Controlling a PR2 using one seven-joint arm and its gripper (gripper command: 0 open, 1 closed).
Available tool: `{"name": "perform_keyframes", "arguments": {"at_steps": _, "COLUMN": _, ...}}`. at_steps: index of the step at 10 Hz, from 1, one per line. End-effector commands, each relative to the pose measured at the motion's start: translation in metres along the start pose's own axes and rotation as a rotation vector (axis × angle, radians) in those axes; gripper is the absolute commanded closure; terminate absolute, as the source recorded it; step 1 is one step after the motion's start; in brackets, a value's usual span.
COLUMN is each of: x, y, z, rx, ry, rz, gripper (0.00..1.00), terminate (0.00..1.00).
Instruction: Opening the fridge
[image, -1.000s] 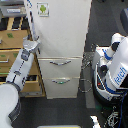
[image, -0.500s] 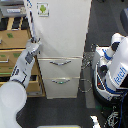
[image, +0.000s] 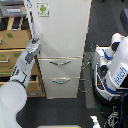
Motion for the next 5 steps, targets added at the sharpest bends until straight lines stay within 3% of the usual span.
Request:
{"name": "perform_keyframes", "arguments": {"at_steps": 1, "x": -0.010, "y": 0.010, "z": -0.004, "rx": -0.009, "ry": 0.007, "rz": -0.027, "gripper": 1.00, "terminate": 0.00}}
{"name": "perform_keyframes", "arguments": {"at_steps": 5, "x": -0.094, "y": -0.027, "z": 0.032, "rx": 0.005, "ry": -0.052, "rz": -0.193, "gripper": 1.00, "terminate": 0.00}}
